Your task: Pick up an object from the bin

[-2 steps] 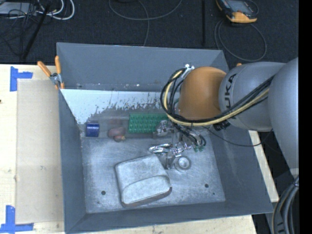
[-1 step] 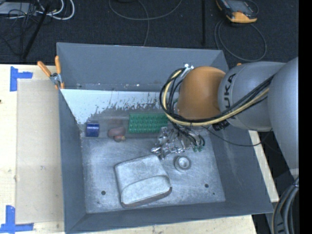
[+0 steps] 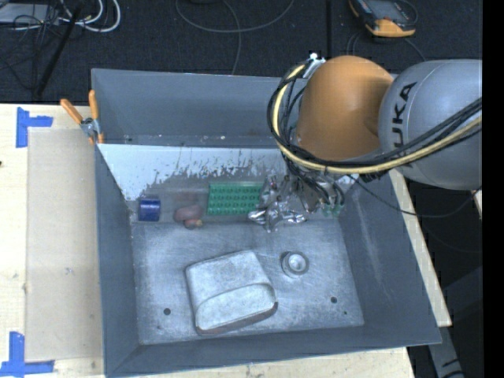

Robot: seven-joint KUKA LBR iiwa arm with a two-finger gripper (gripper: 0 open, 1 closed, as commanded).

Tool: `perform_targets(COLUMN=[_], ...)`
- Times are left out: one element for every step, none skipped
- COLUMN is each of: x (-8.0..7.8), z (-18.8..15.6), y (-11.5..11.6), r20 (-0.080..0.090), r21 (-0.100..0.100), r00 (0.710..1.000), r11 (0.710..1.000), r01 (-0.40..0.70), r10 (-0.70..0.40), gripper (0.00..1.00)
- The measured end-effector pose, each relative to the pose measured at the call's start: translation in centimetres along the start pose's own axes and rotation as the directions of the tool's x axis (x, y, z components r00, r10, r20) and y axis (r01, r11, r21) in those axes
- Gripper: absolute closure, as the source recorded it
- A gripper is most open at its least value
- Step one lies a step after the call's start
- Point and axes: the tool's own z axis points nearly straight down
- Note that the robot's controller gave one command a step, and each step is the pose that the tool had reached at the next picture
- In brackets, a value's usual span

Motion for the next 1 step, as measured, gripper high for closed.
perform_targets(x=[1.44], z=[-8.08], y=[3.47], r20=[-0.002], r21=[-0.003], r00=[0.778], r11=[0.778], r01=[0.629], r10=[-0.629], gripper=[1.0])
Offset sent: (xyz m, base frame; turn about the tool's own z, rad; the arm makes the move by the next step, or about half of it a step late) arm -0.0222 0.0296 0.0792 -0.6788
